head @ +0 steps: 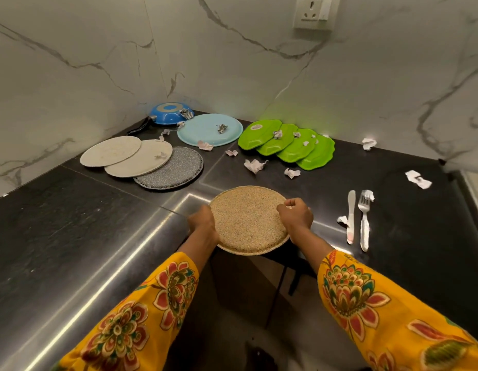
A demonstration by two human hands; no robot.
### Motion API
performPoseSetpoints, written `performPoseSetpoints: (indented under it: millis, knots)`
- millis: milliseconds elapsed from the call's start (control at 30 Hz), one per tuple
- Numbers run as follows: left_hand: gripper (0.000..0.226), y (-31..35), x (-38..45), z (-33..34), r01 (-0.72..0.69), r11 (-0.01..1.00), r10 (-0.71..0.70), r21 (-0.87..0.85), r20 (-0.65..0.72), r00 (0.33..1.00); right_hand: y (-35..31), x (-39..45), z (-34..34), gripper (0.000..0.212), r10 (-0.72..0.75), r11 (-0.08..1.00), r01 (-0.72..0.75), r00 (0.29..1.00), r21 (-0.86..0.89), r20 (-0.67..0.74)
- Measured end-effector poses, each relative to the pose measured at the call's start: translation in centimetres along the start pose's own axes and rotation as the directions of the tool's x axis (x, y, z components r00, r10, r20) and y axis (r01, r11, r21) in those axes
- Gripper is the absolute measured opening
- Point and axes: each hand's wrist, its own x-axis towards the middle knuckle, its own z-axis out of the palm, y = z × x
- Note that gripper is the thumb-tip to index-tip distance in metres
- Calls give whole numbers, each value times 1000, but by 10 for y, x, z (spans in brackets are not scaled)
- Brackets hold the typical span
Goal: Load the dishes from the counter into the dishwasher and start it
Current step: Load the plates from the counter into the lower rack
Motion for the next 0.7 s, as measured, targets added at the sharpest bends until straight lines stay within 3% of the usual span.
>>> performPoseSetpoints:
  millis: [167,400,700]
  knots:
    - [34,-28,-33,-4,7,997,-15,83,94,995,27,-29,-35,26,38,999,-36,995,31,-88]
    - [25,-57,-83,4,40,989,-77,141,270,960,63,-64,-92,30,99,994,-83,963,71,-249]
    - [31,-102,-135,26,24,968,-121,249,381,916,104,-95,-166,33,143,989,-117,911,90,-387]
